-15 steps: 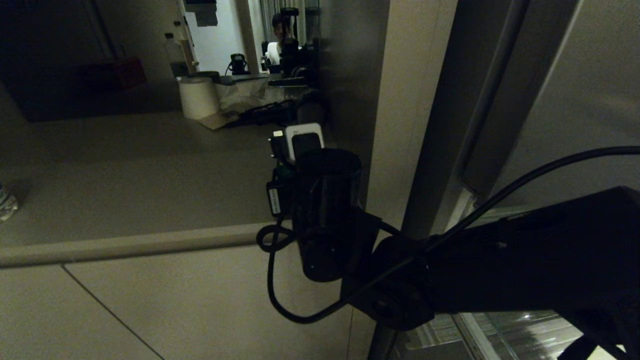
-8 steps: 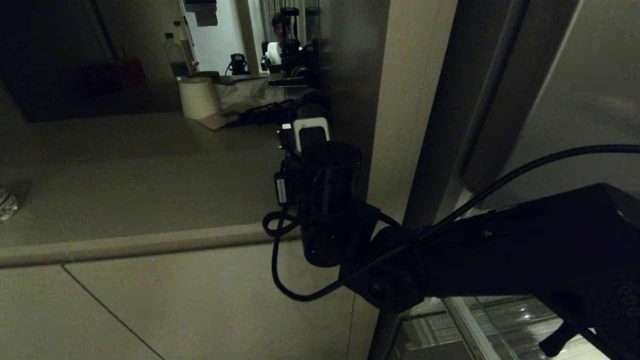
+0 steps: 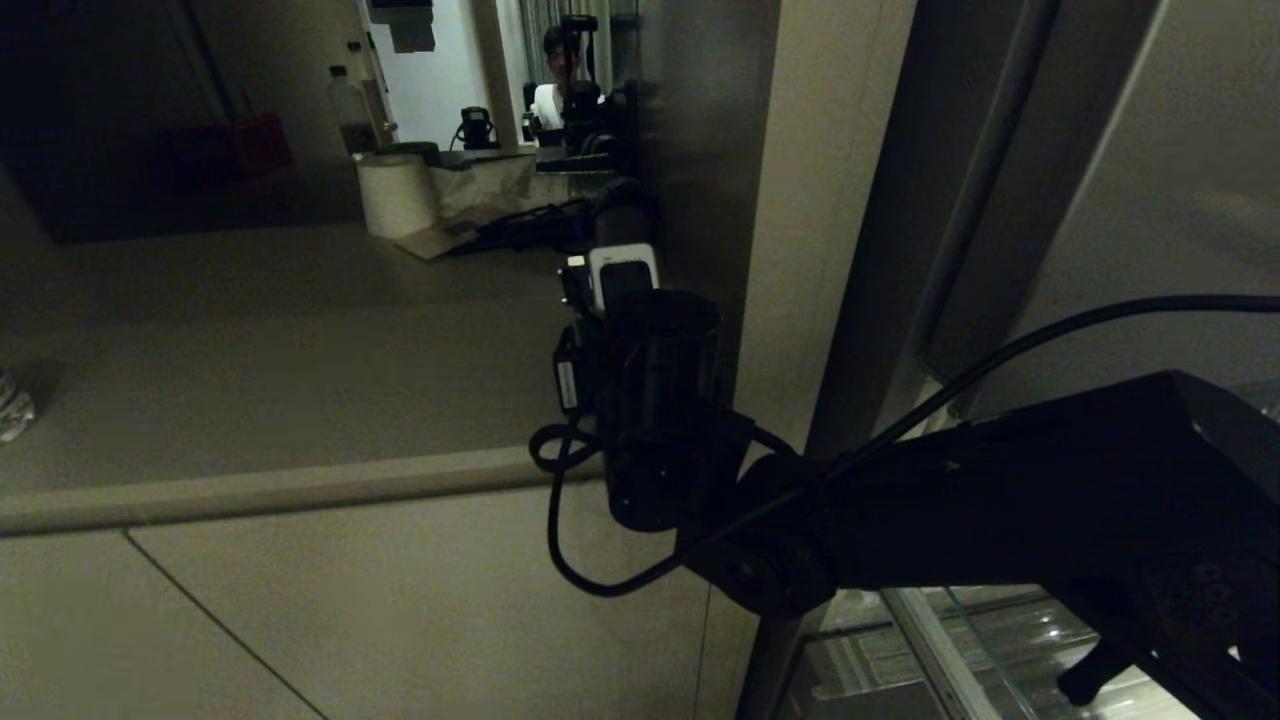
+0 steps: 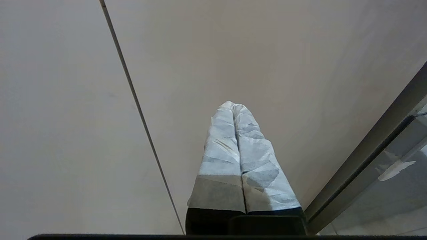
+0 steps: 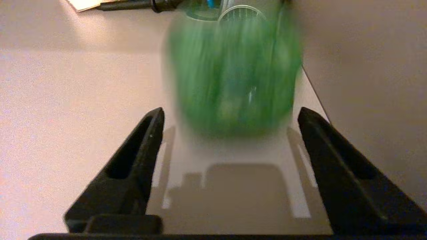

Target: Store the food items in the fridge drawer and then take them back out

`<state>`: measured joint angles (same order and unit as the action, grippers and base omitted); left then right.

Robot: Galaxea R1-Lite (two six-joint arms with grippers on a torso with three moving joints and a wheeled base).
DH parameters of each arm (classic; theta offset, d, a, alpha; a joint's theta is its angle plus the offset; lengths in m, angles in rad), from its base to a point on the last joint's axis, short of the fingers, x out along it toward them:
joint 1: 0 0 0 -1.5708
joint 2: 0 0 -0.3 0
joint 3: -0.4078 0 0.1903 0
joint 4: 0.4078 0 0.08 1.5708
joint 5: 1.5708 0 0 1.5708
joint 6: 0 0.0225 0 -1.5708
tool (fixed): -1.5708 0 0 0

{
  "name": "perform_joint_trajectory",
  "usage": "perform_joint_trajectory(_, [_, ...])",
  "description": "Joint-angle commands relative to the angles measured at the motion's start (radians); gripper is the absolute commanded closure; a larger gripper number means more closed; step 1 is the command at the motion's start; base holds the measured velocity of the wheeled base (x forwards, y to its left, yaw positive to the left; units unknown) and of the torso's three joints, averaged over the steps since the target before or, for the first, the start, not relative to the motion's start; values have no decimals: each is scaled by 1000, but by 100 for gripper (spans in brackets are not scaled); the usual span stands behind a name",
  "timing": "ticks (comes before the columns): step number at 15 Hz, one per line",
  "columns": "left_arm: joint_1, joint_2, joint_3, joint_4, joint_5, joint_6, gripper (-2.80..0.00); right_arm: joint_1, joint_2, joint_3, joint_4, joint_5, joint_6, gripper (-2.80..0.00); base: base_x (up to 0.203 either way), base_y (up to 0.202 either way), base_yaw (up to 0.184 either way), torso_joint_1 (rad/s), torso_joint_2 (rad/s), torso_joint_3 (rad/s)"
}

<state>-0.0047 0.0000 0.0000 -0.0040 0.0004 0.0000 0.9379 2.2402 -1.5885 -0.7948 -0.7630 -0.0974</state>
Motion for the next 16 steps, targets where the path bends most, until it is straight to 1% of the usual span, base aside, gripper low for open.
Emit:
perform_joint_trajectory(1, [0,2,0,-1,1,0,0,1,-1,-13,-6,-4,-1,-280,0,0,0,0,0,0])
perform_joint_trajectory(6, [0,2,0,-1,1,0,0,5,-15,-13,-6,-4,-1,-280,0,0,0,0,0,0])
perform_joint_trajectory(10, [0,2,0,-1,0,0,0,26,-100,13,-6,-12,-1,-280,0,0,0,0,0,0])
perform_joint_trajectory(13, [0,2,0,-1,1,0,0,55,-180,103,-5,-18,0,-280,0,0,0,0,0,0])
perform_joint_trajectory(16, [0,2,0,-1,0,0,0,125,-259,238,-7,-33,7,-280,0,0,0,0,0,0])
